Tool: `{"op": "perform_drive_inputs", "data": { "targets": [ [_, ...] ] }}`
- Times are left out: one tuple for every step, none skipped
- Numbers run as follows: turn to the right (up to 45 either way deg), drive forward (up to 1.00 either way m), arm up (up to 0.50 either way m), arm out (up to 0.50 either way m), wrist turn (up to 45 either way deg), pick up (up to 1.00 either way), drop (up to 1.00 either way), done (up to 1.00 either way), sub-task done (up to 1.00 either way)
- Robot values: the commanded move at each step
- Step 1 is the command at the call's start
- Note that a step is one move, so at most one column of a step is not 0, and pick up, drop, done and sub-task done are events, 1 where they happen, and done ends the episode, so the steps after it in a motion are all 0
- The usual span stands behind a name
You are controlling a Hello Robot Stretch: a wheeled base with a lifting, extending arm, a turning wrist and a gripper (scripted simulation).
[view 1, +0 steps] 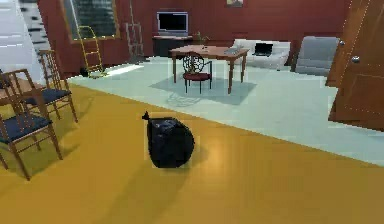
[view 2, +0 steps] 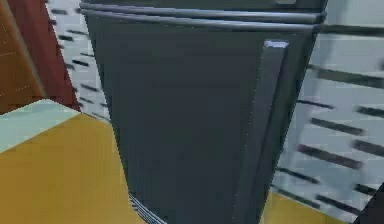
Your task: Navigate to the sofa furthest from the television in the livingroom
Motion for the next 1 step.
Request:
{"op": "perform_drive_inputs", "data": {
  "targets": [
    [27.0,0.00,0.00,0.00,0.0,0.00,0.00,0.00,0.00]
  ]
}}
